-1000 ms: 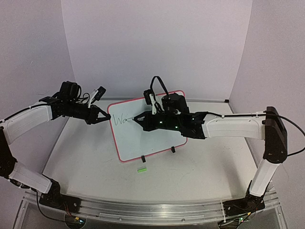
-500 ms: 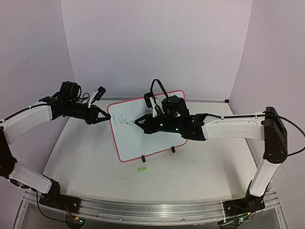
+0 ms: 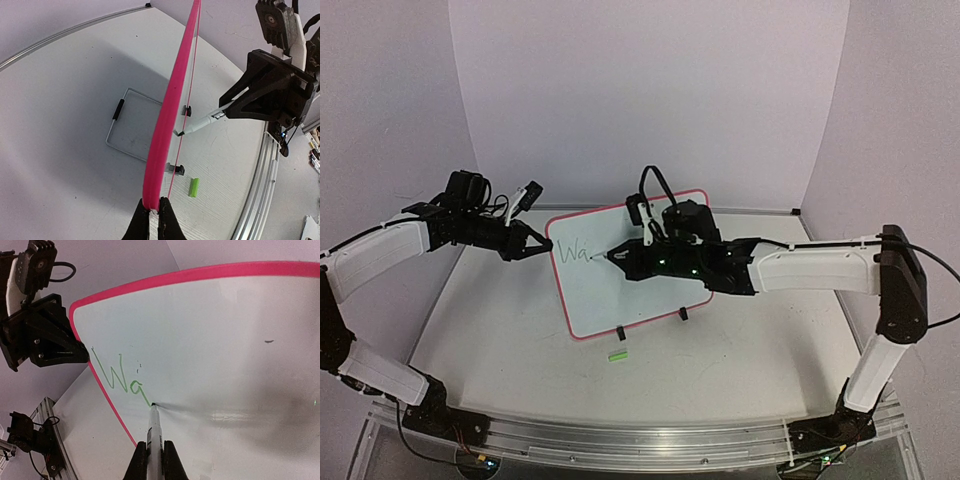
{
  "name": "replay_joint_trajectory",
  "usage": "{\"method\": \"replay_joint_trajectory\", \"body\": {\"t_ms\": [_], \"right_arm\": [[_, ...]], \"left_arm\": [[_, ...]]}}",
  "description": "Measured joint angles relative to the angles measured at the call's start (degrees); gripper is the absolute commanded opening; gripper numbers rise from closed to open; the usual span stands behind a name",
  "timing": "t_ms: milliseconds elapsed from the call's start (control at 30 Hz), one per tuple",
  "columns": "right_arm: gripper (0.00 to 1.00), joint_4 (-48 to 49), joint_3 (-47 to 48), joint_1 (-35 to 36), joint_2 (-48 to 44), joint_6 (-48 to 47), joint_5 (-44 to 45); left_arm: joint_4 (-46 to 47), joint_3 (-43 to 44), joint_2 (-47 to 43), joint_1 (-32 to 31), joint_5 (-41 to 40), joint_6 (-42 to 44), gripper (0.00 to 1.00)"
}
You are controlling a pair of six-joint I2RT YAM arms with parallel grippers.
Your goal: Write a sentence on the whiteboard
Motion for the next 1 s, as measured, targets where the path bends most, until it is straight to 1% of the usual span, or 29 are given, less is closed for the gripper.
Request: {"method": "replay_joint_trajectory", "body": {"t_ms": [267, 633, 1000], "right_arm": [[0.0, 1.34, -0.54, -0.56, -3.44, -0.02, 0.5], [0.0, 1.55, 0.23, -0.59, -2.36, -0.04, -1.95], [0.0, 1.5, 1.47, -0.59, -0.6, -0.02, -1.97]], "left_arm": [[-0.02, 0.0, -0.02, -0.24, 0.39, 0.23, 0.0], [-0.02, 0.0, -0.02, -0.27, 0.41, 0.74, 0.0], [-0.02, 0.0, -0.02, -0.42, 0.39, 0.8, 0.0]]}}
